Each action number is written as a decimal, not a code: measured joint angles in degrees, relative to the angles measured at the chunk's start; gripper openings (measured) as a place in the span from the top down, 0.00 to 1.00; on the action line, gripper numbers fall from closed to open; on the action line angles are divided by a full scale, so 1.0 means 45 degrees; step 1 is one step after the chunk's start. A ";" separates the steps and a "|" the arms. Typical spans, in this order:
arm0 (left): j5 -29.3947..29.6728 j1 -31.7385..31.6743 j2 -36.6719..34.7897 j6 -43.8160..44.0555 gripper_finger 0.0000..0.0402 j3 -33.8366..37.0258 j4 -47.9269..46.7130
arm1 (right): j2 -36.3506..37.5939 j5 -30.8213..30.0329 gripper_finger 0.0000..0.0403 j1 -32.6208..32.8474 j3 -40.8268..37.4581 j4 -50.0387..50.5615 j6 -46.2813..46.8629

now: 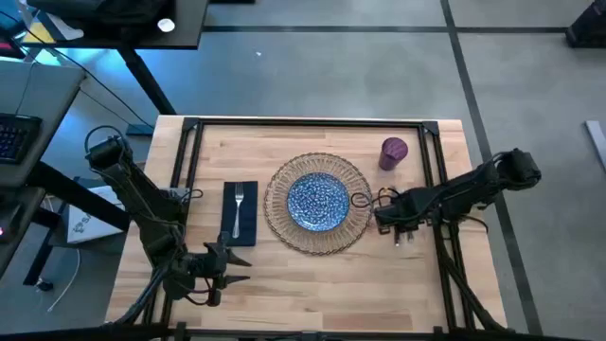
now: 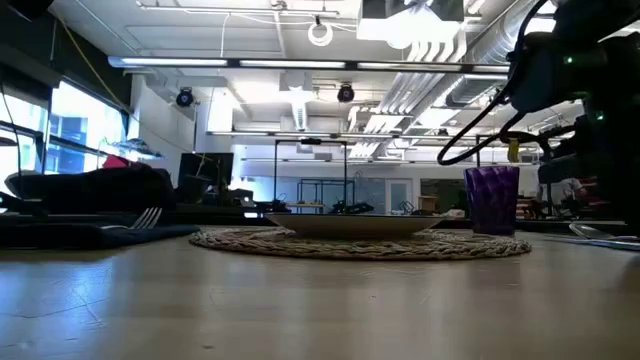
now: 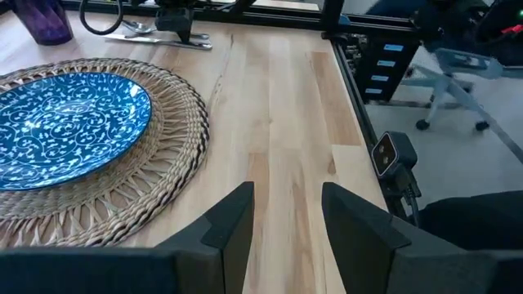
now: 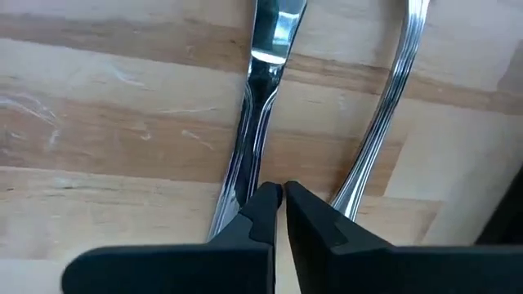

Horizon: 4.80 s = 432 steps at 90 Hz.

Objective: Set table place
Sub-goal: Put the table knife to the left of the silver spoon, then return to Home Position

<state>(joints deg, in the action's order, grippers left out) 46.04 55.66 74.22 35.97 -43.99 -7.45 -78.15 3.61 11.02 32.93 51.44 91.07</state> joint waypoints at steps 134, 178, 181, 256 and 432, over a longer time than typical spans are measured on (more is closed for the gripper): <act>0.0276 0.0000 0.0000 0.0190 0.68 0.0000 0.0001 | 0.0402 -0.0626 1.00 0.0363 -0.0008 -0.0130 -0.0260; 0.1056 0.0715 -0.0204 -0.0146 0.68 0.0000 -0.0081 | 0.2849 -0.1870 1.00 0.0380 0.0000 0.0591 -0.0256; 0.0935 0.0669 -0.0209 -0.0224 0.69 0.0000 -0.0095 | 0.3163 -0.2121 1.00 0.0383 0.0000 0.0592 -0.0255; -0.6532 -0.4807 -0.1357 -0.5019 1.00 0.2930 0.5549 | 0.7551 -0.5525 1.00 -0.1385 0.0000 0.0138 -0.3090; -0.7714 -0.7630 -1.5887 -0.6228 1.00 0.9635 0.2686 | 1.7218 -0.4366 1.00 -0.0237 -0.7198 -1.3149 -1.6593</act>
<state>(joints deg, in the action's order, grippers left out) 11.33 21.32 2.73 7.94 -0.63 4.64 -0.67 -16.03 9.95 0.54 -7.73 16.40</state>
